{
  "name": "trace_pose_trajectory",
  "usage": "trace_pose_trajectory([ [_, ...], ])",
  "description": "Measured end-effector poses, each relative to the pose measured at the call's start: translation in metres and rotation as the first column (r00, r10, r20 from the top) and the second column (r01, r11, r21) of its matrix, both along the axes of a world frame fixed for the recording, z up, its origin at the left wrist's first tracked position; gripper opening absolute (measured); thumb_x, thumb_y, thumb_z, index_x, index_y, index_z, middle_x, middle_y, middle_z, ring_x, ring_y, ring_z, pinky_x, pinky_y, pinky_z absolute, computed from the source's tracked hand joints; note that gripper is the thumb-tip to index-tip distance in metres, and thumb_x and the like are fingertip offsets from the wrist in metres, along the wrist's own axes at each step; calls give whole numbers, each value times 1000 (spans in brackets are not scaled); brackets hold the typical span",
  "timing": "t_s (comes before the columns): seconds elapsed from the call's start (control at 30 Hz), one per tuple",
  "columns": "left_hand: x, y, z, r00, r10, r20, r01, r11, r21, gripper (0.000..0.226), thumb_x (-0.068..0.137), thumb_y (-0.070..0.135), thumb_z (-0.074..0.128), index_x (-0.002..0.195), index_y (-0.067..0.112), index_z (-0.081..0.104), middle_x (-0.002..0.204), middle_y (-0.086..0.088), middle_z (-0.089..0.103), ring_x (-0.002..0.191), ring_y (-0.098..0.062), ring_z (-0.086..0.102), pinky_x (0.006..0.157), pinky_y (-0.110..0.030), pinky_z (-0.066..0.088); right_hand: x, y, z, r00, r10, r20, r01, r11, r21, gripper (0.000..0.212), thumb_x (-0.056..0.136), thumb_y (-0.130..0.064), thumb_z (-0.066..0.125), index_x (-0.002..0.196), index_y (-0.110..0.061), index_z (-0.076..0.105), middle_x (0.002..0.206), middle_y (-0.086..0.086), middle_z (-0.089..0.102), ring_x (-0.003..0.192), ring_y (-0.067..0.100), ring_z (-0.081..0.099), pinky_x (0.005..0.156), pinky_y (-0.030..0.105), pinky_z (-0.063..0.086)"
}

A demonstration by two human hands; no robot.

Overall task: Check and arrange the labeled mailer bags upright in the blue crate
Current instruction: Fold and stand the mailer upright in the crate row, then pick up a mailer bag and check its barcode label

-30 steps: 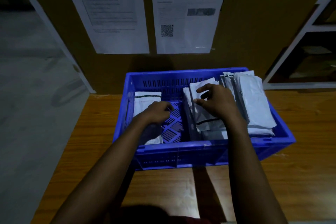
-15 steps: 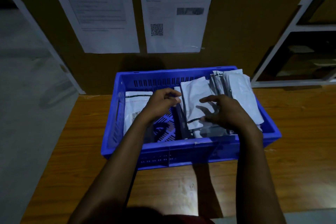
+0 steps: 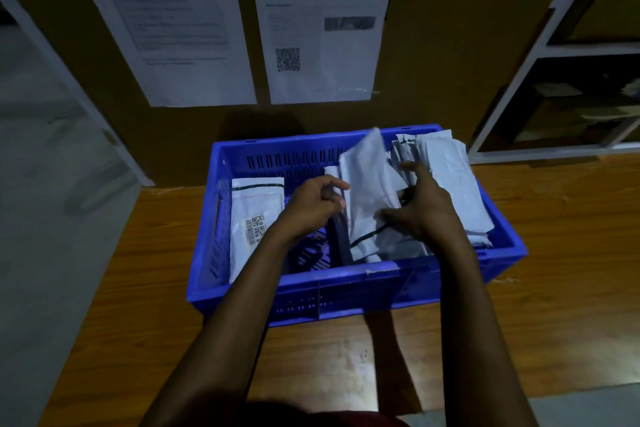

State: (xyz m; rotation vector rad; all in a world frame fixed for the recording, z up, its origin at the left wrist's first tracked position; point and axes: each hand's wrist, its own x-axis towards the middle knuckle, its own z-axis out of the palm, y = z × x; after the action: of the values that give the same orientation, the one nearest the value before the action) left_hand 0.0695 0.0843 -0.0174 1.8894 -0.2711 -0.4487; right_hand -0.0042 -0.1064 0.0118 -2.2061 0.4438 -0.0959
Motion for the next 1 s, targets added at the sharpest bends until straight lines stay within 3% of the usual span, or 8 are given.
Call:
trace_pose_trajectory([
  [0.13, 9, 1, 12, 929, 140, 343, -179, 980, 84, 71, 86, 16, 77, 144, 40, 45, 138, -9, 42, 128, -26, 46, 98, -40, 50, -4, 0, 12, 975, 23, 220, -61, 984, 169, 73, 80, -3, 84, 137, -34, 49, 99, 1, 70, 75, 17, 74, 63, 40, 64],
  [0.2, 14, 6, 23, 877, 223, 425, -306, 942, 135, 84, 83, 24, 80, 151, 42, 34, 150, -10, 28, 138, -29, 28, 105, -47, 38, -3, -5, 17, 944, -9, 330, -74, 968, 240, 67, 80, -6, 85, 133, -33, 56, 117, -13, 66, 94, 5, 72, 78, 38, 64],
  [0.27, 23, 15, 27, 887, 293, 356, -335, 940, 61, 90, 81, 28, 83, 153, 40, 30, 156, -10, 26, 142, -29, 25, 111, -48, 33, -4, -10, 22, 918, -69, 391, -74, 938, 338, 59, 79, -12, 88, 129, -33, 63, 128, -15, 66, 115, 8, 67, 89, 39, 60],
  [0.33, 29, 24, 28, 921, 330, 205, -317, 944, -97, 94, 76, 30, 86, 151, 41, 30, 153, -11, 39, 140, -30, 38, 113, -48, 39, -6, -14, 28, 909, -138, 392, -80, 868, 490, 52, 81, -9, 86, 125, -29, 66, 114, -5, 75, 104, 16, 73, 74, 37, 61],
  [0.5, 24, 36, 35, 955, 234, -184, -277, 927, -254, 59, 86, 26, 81, 137, 19, 52, 119, -2, 68, 105, -23, 69, 78, -48, 63, -10, -24, 30, 907, -242, 345, -73, 717, 693, 42, 86, -4, 78, 123, -19, 65, 101, 1, 80, 94, 23, 77, 64, 38, 63],
  [0.67, 22, 35, 33, 948, 250, -195, -307, 879, -366, 22, 95, 15, 70, 112, 2, 70, 90, 0, 73, 70, -12, 73, 57, -37, 63, -11, -31, 21, 892, -272, 362, -41, 748, 662, 44, 85, -12, 81, 124, -25, 66, 97, 0, 77, 99, 24, 74, 65, 31, 58],
  [0.83, 27, 40, 29, 932, 292, -213, -358, 829, -430, 25, 94, 14, 70, 116, 2, 69, 103, -9, 73, 82, -21, 71, 53, -33, 61, -21, -47, 16, 900, -143, 411, -95, 857, 507, 47, 99, -33, 66, 134, -60, 53, 115, 8, 70, 100, 23, 66, 74, 39, 56],
  [1.0, 30, 42, 27, 914, 323, -244, -403, 777, -483, 17, 94, 12, 69, 110, 5, 70, 112, -13, 66, 96, -25, 62, 52, -30, 59, -25, -58, 6, 884, -16, 467, -169, 920, 353, 51, 105, -2, 51, 142, -36, 59, 150, -18, 53, 122, 18, 65, 97, 41, 59],
])
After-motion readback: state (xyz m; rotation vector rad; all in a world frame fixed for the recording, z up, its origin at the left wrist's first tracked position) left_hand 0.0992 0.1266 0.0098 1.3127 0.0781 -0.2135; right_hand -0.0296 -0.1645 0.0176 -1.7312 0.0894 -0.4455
